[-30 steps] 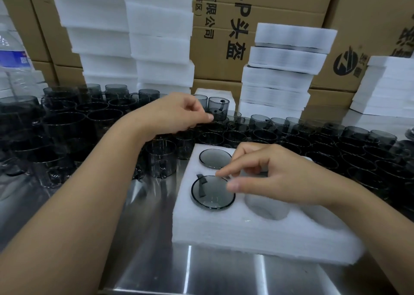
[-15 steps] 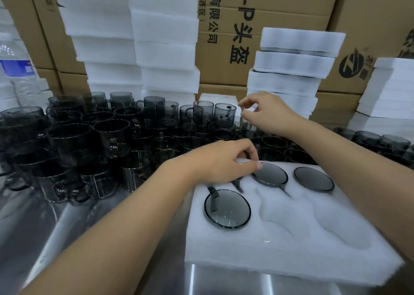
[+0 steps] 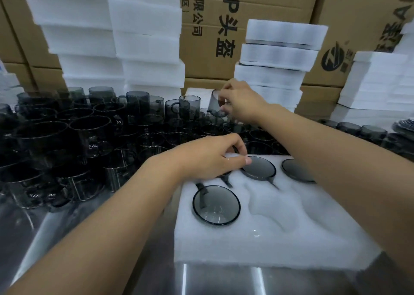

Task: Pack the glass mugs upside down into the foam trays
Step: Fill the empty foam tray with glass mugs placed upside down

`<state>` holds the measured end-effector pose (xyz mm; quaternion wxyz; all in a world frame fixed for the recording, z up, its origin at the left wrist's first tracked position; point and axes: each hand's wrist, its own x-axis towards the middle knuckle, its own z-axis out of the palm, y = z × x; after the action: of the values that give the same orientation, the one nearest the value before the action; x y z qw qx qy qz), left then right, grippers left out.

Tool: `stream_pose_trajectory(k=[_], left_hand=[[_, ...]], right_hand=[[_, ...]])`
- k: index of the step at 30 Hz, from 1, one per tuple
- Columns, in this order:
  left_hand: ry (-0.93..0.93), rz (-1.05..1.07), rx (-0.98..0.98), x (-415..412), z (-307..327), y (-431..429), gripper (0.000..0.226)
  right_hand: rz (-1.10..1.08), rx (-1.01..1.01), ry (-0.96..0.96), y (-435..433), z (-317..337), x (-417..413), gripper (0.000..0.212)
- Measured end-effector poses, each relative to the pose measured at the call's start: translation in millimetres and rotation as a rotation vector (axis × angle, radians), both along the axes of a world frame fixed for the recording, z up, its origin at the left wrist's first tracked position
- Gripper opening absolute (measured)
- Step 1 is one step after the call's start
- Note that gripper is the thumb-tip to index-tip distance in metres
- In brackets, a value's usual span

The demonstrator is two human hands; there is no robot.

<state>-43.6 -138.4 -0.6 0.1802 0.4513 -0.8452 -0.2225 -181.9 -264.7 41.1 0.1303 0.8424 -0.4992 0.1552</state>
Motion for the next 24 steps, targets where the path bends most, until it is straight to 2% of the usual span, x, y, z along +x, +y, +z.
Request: stream_pose_trajectory(k=[5,11,14,19,24], left_hand=[[0.006,0.022,0.010,-1,0,1,0.019],[0.037,0.040,-0.006,-2,1,4,0.019],[0.037,0.057,-0.008,-3,2,4,0.019],[0.028,0.115,-0.060,-6,2,5,0.021],[0.050,0.225,-0.144,-12,0,5,0.052]], right_hand=[[0.094,0.050,-0.249,40,13,-17,0.010],[0.190,0.130,-0.546,108,-4,-35,0.006],[0.215,0.183,-0.711,127,-16,-41,0.015],[0.216,0.243,-0.970,134,-28,-45,0.017],[0.227,0.279,-1.068,134,-31,-47,0.019]])
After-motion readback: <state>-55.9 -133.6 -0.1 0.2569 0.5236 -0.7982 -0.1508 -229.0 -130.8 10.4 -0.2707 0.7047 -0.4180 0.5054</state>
